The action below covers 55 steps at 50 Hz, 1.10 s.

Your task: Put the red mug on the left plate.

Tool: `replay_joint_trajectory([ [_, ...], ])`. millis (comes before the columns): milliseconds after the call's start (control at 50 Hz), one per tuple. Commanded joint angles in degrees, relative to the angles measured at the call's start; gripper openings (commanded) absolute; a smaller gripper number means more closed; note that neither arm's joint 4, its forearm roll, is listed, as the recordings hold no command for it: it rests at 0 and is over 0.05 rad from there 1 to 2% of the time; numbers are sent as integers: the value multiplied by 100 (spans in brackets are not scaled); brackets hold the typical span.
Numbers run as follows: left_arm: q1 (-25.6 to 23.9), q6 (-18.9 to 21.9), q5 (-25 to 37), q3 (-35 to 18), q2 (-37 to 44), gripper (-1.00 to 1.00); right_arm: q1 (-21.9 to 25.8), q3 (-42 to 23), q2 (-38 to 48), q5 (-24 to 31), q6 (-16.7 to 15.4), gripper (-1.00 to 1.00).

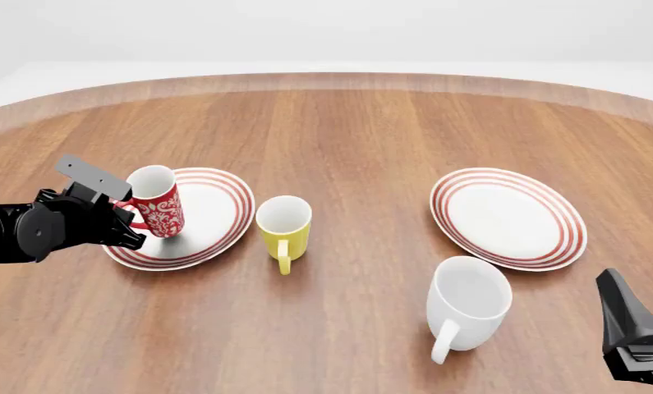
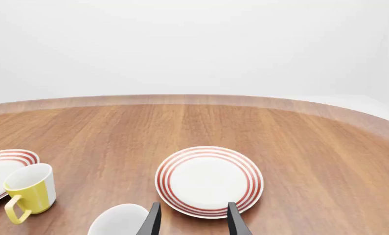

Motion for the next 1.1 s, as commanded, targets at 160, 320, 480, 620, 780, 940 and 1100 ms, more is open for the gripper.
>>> replay_joint_trajectory([
  [160,-63,42,-86,50,99,-100,1,0,-1,0,1,100],
  [320,-92,18,-125,98,220,-100,0,0,-1,0,1,100],
  [480,-229,-112,-114,191,287,-100,0,0,-1,0,1,100],
  [620,-330,-190,35,289,60,100,1,0,2,-1,1,100],
  [780,-231,-159,434,342,-499,100,1,0,0,0,-1,100],
  [940,-210,51,1139,485,-1636,100,0,0,1,0,0,100],
  [1100,-378,179,2119,607,-3218,100,1,0,-3,1,0,100],
])
